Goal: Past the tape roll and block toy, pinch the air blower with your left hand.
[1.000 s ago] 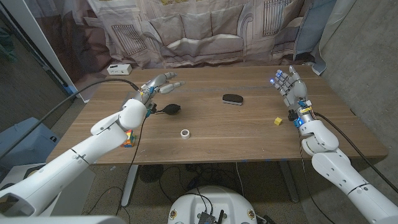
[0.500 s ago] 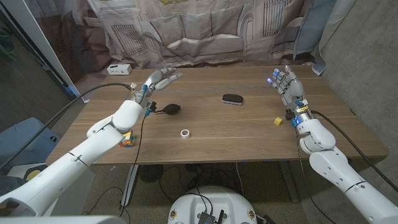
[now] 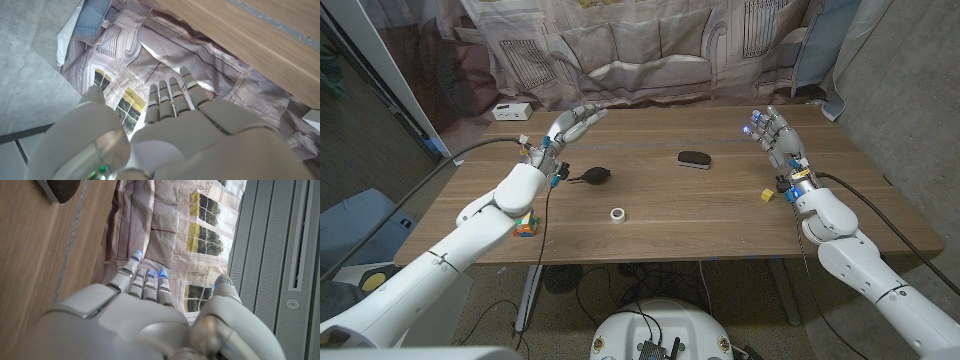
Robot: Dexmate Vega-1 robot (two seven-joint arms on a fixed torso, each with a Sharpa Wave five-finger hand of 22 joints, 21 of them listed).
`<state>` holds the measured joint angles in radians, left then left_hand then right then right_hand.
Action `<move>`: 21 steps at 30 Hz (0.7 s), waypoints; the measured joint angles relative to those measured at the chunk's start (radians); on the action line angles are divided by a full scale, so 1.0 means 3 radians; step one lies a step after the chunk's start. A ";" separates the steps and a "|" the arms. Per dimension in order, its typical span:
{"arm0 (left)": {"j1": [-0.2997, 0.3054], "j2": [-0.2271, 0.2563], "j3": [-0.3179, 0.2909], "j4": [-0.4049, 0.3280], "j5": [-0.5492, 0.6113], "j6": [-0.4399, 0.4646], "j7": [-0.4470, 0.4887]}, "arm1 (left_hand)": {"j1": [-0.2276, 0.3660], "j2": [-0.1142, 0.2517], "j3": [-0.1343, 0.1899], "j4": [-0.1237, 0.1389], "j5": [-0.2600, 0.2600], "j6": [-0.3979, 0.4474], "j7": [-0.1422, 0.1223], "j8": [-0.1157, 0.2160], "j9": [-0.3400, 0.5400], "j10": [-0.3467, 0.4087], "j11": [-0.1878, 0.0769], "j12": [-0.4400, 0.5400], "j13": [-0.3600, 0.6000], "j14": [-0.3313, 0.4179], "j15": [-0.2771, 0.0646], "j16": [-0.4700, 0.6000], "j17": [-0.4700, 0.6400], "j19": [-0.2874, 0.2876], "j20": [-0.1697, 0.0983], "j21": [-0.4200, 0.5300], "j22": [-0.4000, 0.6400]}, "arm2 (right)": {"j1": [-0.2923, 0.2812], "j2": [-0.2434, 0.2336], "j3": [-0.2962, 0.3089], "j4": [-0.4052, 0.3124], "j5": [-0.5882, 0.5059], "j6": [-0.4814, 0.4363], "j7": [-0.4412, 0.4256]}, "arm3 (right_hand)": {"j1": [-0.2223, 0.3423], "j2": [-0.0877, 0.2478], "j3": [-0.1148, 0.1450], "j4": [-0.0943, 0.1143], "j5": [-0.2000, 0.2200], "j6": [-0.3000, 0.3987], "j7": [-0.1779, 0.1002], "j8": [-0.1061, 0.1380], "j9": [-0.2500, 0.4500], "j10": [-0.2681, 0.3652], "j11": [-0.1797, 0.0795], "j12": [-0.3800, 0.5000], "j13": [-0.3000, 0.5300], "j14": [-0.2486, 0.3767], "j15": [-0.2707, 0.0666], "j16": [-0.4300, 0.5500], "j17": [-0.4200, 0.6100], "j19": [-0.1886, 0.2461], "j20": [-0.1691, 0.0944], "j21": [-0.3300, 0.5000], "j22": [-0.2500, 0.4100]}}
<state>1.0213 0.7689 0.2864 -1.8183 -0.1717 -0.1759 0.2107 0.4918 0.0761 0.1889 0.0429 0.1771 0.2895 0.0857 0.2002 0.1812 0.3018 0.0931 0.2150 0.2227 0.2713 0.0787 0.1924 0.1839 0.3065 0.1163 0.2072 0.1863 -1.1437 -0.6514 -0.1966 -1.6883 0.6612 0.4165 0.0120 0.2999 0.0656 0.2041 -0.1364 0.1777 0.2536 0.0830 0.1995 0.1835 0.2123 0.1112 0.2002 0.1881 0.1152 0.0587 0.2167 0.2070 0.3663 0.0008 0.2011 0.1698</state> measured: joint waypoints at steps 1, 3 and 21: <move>0.0000 0.0000 0.0000 0.0000 -0.0045 -0.0023 -0.0025 | -0.0026 -0.0026 0.0000 0.0000 0.0000 -0.0001 0.0001 -0.0012 0.0000 -0.0003 0.0003 0.0000 0.0000 -0.0005 0.0005 -0.0005 0.0000 -0.0012 -0.0012 0.0000 0.0000 | 0.0008 -0.0006 -0.0007 0.0006 0.0000 0.0000 0.0000 | -0.0020 -0.0019 0.0000 0.0000 0.0000 0.0019 -0.0042 0.0000 0.0000 0.0038 -0.0038 0.0014 0.0000 0.0034 -0.0005 0.0006 0.0000 0.0028 0.0005 0.0000 0.0000; -0.0003 -0.0030 0.0000 0.0049 -0.0148 -0.0067 -0.0083 | -0.0025 -0.0025 -0.0014 0.0014 0.0000 -0.0031 0.0031 -0.0015 0.0000 -0.0024 0.0024 0.0000 0.0000 -0.0023 0.0023 -0.0014 0.0000 -0.0024 -0.0010 -0.0014 0.0000 | 0.0024 -0.0017 -0.0021 0.0022 -0.0026 -0.0012 0.0005 | -0.0031 -0.0031 -0.0010 0.0010 0.0000 0.0055 -0.0101 0.0002 0.0000 0.0087 -0.0087 0.0026 0.0000 0.0058 -0.0024 0.0016 0.0000 0.0055 0.0021 0.0000 0.0000; -0.0091 -0.0177 0.0058 0.0305 -0.0712 -0.0358 -0.0434 | -0.0174 -0.0069 -0.0082 0.0036 0.0000 -0.0129 0.0102 -0.0052 0.0000 -0.0145 0.0093 -0.0039 -0.0030 -0.0193 0.0057 -0.0052 -0.0009 -0.0141 -0.0110 -0.0033 -0.0017 | 0.0183 0.0042 -0.0157 0.0254 -0.0027 -0.0058 0.0045 | -0.0050 -0.0052 -0.0040 0.0014 0.0000 -0.0068 0.0022 -0.0038 0.0000 -0.0037 0.0034 -0.0035 -0.0007 -0.0040 0.0011 -0.0036 -0.0009 -0.0069 -0.0016 -0.0043 0.0000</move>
<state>0.9941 0.7158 0.3038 -1.7269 -0.3854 -0.2832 0.0804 0.4394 0.0554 0.1642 0.0538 0.1771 0.2509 0.1163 0.1846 0.1813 0.2584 0.1211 0.2032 0.2136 0.2134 0.0958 0.1769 0.1813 0.2640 0.0834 0.1974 0.1812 -1.0887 -0.6389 -0.2438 -1.6120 0.6532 0.3991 0.0254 0.2848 0.0499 0.1920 -0.1322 0.1777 0.2331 0.0896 0.1881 0.1835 0.2010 0.1213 0.1896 0.1860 0.1031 0.0620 0.2059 0.2044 0.3454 -0.0039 0.1883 0.1698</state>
